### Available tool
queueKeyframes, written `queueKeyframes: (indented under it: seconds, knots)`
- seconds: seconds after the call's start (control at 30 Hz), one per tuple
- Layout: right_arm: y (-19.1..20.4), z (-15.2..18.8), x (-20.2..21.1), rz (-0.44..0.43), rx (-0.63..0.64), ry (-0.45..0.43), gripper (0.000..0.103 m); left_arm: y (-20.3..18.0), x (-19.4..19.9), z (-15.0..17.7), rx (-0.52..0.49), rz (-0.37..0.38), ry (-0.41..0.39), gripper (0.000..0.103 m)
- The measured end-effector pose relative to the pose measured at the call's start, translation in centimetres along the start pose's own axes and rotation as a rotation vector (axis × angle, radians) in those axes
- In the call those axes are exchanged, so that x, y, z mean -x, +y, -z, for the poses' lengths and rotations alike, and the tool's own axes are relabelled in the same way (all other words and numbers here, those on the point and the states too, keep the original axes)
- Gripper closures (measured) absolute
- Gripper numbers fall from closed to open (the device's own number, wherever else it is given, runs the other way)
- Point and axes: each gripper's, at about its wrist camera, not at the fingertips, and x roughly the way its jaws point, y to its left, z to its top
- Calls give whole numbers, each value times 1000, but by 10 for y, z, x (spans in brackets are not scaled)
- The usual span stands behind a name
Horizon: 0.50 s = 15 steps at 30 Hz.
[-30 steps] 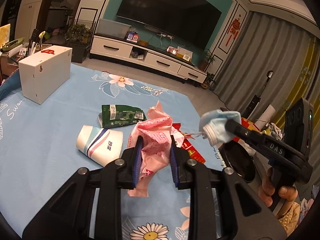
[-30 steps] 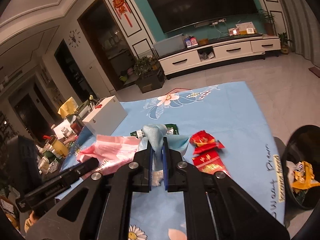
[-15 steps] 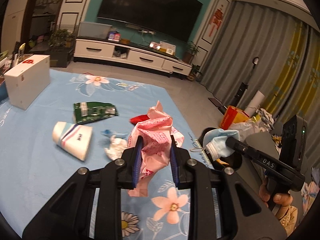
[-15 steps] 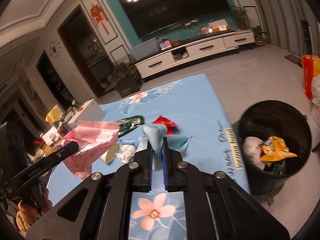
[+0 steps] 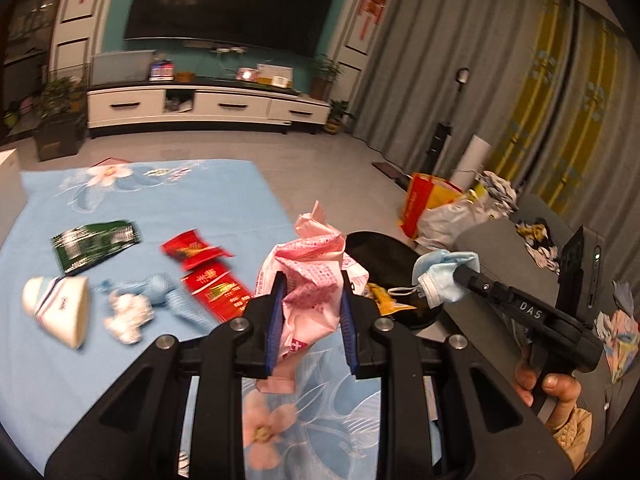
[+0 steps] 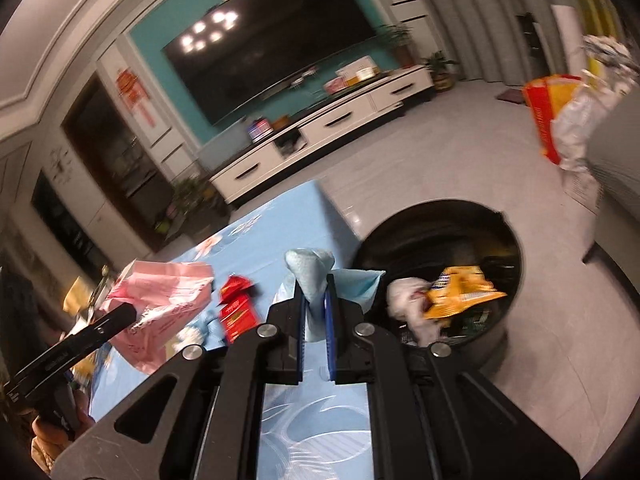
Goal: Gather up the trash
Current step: 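Carry the pink wrapper and blue mask over the black bin and release both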
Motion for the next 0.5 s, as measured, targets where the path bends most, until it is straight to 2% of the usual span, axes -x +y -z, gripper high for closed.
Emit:
queueKeyframes:
  seconds: [0.33,0.5]
  knots:
    - [-61,0,-12,67,-101,-7,94,-63,-79,-16,-87,81,93,77]
    - [-82,3,-25,81,-135,10,94,-79,-125,-16,-111,80,151,77]
